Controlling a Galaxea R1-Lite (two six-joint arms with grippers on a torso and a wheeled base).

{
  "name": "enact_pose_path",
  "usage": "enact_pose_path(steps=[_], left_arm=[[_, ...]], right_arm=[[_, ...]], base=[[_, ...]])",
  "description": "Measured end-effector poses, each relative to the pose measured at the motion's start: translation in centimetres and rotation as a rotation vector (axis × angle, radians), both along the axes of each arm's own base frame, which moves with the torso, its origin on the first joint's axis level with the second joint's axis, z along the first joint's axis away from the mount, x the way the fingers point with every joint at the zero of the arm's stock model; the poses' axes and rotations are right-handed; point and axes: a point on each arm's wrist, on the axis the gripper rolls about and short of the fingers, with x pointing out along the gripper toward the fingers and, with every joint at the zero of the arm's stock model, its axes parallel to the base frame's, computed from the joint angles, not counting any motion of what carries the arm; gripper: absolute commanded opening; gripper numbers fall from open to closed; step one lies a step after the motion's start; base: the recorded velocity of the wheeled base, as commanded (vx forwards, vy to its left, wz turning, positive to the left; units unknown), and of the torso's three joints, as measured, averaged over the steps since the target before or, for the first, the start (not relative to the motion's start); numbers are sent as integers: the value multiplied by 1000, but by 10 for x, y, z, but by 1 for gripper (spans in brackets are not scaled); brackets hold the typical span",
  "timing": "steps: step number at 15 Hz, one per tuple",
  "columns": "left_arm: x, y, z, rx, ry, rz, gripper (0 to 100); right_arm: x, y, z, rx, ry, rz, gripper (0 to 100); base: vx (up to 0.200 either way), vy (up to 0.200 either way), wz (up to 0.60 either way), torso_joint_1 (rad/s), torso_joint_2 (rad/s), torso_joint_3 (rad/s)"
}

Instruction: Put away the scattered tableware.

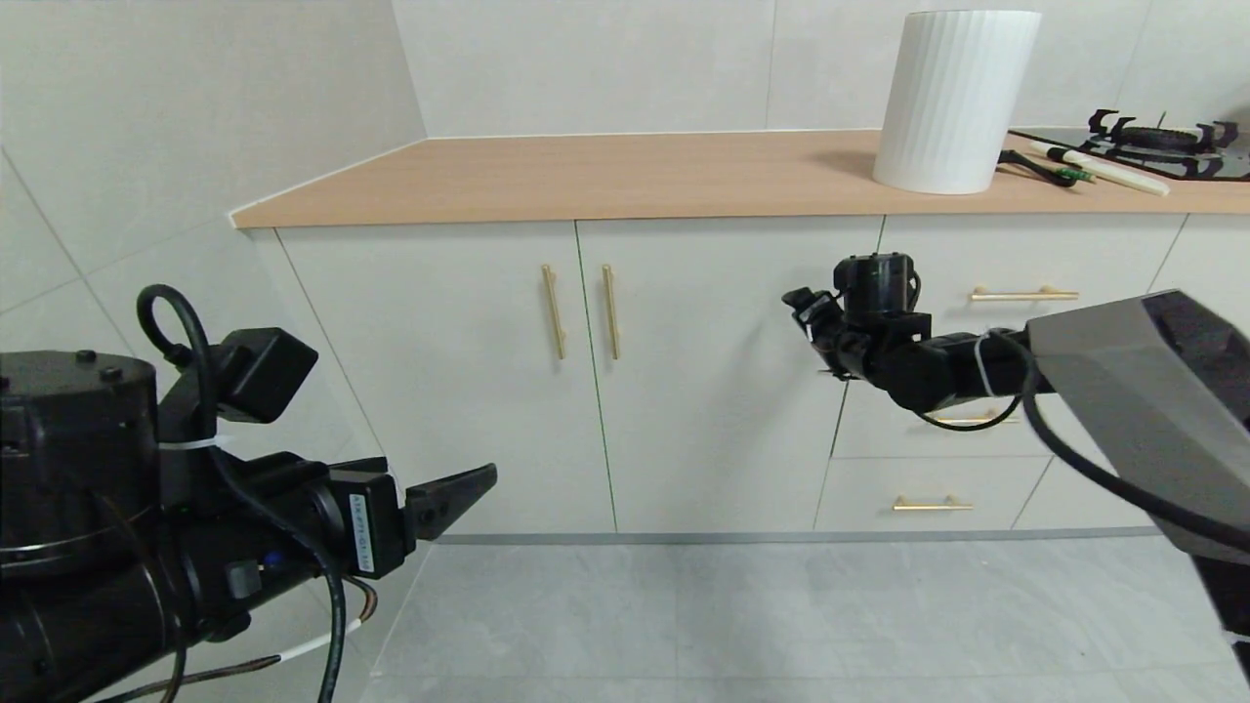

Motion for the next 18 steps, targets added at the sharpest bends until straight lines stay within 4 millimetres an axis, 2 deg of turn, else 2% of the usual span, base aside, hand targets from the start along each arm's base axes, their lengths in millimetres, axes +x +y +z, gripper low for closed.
enact_pose_path(steps=[1,4,6,9,11,13,16,18], left_arm=[[-1,1,2,-6,-13,0,100],[-9,5,12,8,-72,-14,100],[-19,11,19,7,-121,-19,100],[-40,25,26,-6,-185,-4,100],[-60,36,25,-1,-233,-2,100],[-88,52,20,10,-292,9,100],[-131,75,0,41,-347,46,100],[-158,87,-14,68,-376,78,100]], right_arm=[[-14,3,12,-17,-7,19,100],[-86,2,52,-126,-37,104,100],[-146,-15,73,-216,-94,147,100],[-238,-56,93,-378,-224,177,100],[-298,-86,96,-468,-305,174,100],[-353,-117,93,-536,-362,145,100],[-421,-156,70,-635,-343,37,100],[-460,-170,50,-704,-319,-24,100]], base=[[0,0,0,0,0,0],[0,0,0,0,0,0],[0,0,0,0,0,0],[0,0,0,0,0,0],[0,0,0,0,0,0],[0,0,0,0,0,0],[0,0,0,0,0,0],[0,0,0,0,0,0]])
